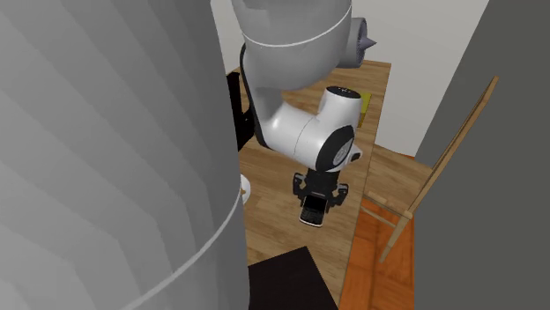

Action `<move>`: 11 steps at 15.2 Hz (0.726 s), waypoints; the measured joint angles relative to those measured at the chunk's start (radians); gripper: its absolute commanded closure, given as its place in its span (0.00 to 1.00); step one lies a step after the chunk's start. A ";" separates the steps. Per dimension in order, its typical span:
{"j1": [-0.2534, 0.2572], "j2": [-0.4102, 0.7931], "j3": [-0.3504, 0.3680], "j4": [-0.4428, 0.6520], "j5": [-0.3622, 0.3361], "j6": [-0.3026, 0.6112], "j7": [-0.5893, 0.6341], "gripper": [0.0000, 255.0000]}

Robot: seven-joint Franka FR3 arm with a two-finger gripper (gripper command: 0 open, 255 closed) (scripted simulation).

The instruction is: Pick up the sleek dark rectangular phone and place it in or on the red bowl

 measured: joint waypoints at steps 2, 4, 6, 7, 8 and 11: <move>0.008 -0.029 -0.015 -0.001 -0.032 -0.024 0.024 1.00; 0.018 -0.063 -0.027 -0.003 -0.068 -0.051 0.054 1.00; 0.022 -0.091 -0.036 -0.002 -0.098 -0.075 0.076 1.00; 0.023 -0.107 -0.041 -0.005 -0.113 -0.086 0.086 1.00; 0.025 -0.118 -0.043 -0.003 -0.125 -0.098 0.097 1.00; 0.026 -0.164 -0.052 0.001 -0.168 -0.141 0.128 1.00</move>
